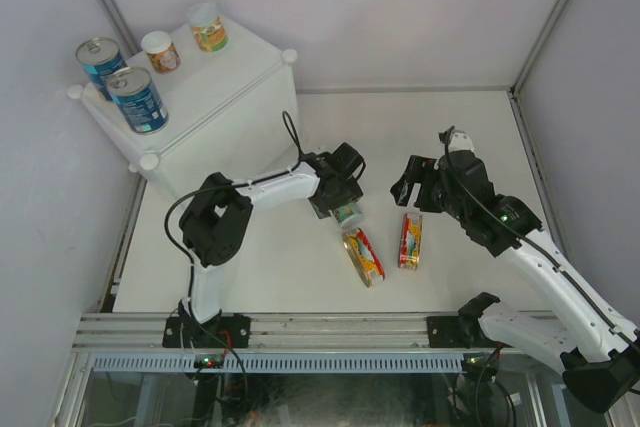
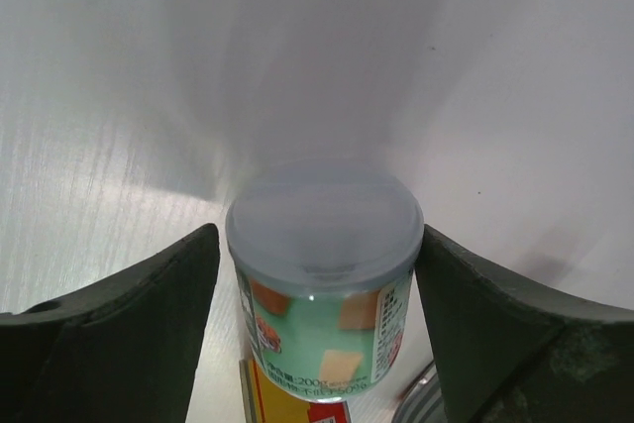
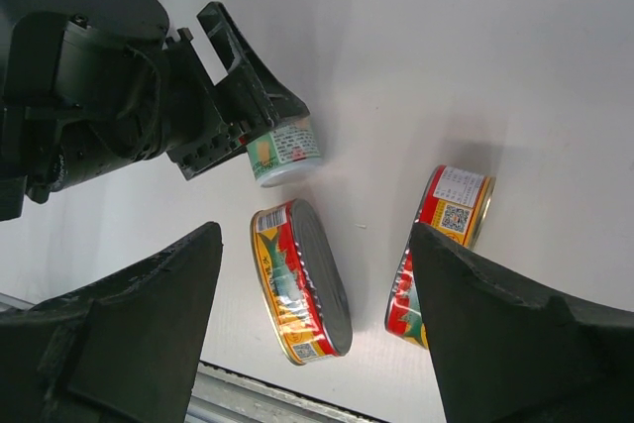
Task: Place and organize the canned foods onto the counter
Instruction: Pick up the canned food from the center of the board.
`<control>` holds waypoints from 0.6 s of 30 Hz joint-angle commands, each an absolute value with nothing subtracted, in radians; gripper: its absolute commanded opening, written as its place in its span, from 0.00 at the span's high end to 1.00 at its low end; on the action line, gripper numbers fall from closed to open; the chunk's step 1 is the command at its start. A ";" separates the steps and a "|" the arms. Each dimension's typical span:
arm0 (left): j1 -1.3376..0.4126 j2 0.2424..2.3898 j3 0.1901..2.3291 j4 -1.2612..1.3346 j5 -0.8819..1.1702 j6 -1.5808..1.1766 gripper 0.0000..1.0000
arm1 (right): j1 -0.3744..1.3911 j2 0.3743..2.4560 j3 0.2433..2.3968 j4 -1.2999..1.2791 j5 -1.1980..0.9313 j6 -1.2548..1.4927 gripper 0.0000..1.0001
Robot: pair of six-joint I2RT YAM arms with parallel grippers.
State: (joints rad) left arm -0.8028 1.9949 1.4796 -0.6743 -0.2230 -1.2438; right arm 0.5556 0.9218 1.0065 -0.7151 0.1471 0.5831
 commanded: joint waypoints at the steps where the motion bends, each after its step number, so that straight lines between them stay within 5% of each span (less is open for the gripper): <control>1: -0.810 2.011 1.514 -0.663 -0.244 -1.221 0.20 | 0.550 0.907 1.005 -0.693 0.146 0.572 0.24; 9: -0.820 2.030 1.500 -0.617 -0.235 -1.239 0.43 | 0.549 0.890 0.992 -0.700 0.143 0.572 0.25; 16: -0.829 2.010 1.534 -0.606 -0.272 -1.195 0.97 | 0.538 0.881 1.012 -0.729 0.145 0.537 0.25; 18: -0.836 2.009 1.557 -0.615 -0.291 -1.172 1.00 | 0.530 0.877 1.008 -0.740 0.137 0.537 0.25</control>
